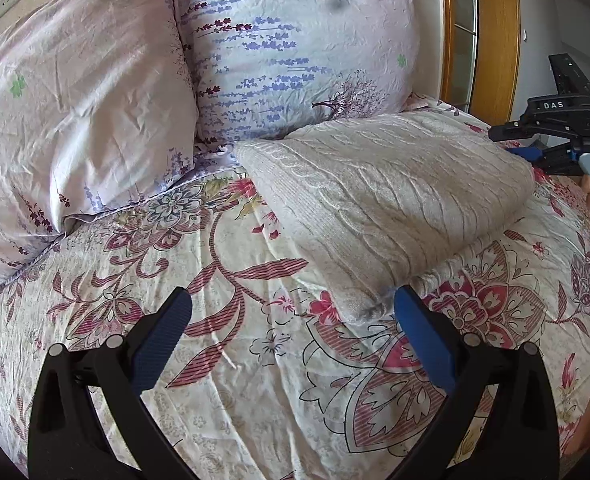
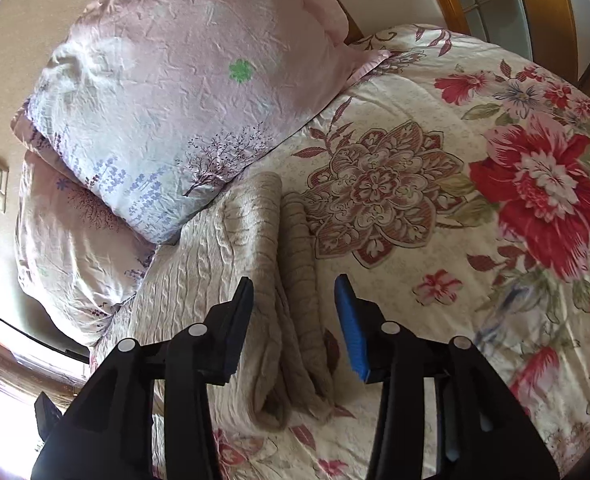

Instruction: Fold small clothes

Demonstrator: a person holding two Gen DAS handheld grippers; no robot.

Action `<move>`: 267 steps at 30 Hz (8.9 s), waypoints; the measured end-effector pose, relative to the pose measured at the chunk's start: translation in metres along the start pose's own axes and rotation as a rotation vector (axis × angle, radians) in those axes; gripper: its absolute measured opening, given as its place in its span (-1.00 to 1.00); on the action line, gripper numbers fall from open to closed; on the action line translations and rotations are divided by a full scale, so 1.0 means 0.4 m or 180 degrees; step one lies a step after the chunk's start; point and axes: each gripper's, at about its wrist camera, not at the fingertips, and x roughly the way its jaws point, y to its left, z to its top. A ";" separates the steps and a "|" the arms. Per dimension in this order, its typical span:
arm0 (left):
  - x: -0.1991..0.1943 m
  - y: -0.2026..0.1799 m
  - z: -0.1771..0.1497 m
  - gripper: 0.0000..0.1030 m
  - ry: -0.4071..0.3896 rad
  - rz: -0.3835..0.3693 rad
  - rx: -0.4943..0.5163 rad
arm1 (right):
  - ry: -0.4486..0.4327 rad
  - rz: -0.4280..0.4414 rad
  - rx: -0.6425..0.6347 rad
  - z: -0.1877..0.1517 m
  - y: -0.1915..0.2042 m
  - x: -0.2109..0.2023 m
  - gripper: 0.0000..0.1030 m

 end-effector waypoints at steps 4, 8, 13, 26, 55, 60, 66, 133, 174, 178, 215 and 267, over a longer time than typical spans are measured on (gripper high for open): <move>0.004 -0.005 -0.002 0.96 0.0012 0.0015 0.0043 | 0.0053 0.0078 -0.0043 -0.042 -0.005 -0.018 -0.10; 0.010 -0.005 -0.007 0.96 0.0043 0.0021 0.0036 | 0.0005 0.0337 -0.0035 -0.061 0.004 -0.034 -0.10; 0.026 -0.005 -0.011 0.96 0.0114 0.0038 0.0033 | 0.0053 0.0311 -0.0196 -0.078 0.027 -0.021 -0.10; 0.066 0.013 -0.020 0.96 0.0313 0.0113 -0.0074 | -0.0154 0.0047 -0.0536 -0.103 0.070 -0.013 -0.78; 0.052 0.022 -0.041 0.97 0.0355 0.0230 -0.0237 | -0.0120 -0.0611 -0.0345 -0.146 0.037 0.025 -0.80; -0.021 0.043 -0.049 0.97 0.0184 0.0029 -0.0344 | -0.0130 -0.0725 -0.0360 -0.124 0.040 0.031 -0.78; -0.072 0.102 -0.016 0.97 -0.0216 0.0170 -0.0676 | 0.0013 -0.0500 -0.0414 -0.108 0.052 -0.009 -0.35; 0.249 -0.003 0.127 0.96 0.0260 0.0143 -0.0639 | 0.0912 0.0403 -0.0063 0.134 0.011 0.197 0.73; 0.367 0.102 0.132 -0.05 0.0705 -0.1428 -0.1806 | 0.1350 0.1244 0.0387 0.106 -0.021 0.272 -0.19; 0.354 0.108 0.129 -0.19 0.0620 -0.1463 -0.1831 | 0.1292 0.1334 0.0451 0.097 -0.011 0.278 -0.27; 0.113 0.542 -0.068 -0.09 0.0450 -0.1071 -0.2215 | 0.1398 0.1087 -0.0085 -0.142 0.397 0.381 -0.32; -0.178 0.255 -0.251 0.70 0.0054 0.0564 -0.0304 | 0.0892 0.0799 -0.0829 -0.147 0.329 0.169 -0.17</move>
